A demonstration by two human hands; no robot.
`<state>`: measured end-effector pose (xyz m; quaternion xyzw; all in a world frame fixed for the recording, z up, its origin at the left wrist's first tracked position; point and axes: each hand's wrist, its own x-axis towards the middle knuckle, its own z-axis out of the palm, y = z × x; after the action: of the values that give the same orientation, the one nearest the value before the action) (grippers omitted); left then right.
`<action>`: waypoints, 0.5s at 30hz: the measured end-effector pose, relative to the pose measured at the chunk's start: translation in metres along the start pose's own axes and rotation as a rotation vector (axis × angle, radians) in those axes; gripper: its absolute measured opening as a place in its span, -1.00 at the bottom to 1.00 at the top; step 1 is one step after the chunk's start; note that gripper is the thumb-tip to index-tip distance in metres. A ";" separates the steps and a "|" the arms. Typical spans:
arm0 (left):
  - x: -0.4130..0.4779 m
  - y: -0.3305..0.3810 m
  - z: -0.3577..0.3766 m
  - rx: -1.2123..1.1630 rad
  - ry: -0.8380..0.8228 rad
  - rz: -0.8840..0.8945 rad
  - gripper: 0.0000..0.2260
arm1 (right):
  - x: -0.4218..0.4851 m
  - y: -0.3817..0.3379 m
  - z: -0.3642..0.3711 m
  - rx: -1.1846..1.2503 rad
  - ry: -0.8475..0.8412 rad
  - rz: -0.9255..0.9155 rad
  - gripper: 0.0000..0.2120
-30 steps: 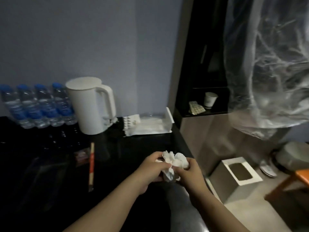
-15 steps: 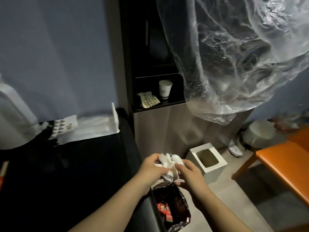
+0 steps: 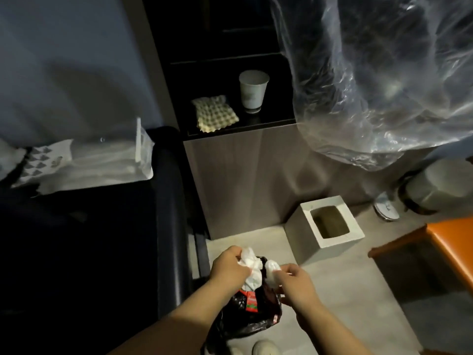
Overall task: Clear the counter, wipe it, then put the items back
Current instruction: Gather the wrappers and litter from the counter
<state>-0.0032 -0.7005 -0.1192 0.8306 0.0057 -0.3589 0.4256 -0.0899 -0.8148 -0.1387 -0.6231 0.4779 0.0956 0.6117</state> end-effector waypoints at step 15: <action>0.019 -0.030 0.034 0.181 0.121 -0.247 -0.76 | 0.057 0.010 -0.023 -0.322 -0.247 0.011 -0.86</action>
<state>-0.0189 -0.7109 -0.1645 0.8787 0.1014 -0.3568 0.3006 -0.0779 -0.8598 -0.1803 -0.6940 0.3811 0.2497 0.5575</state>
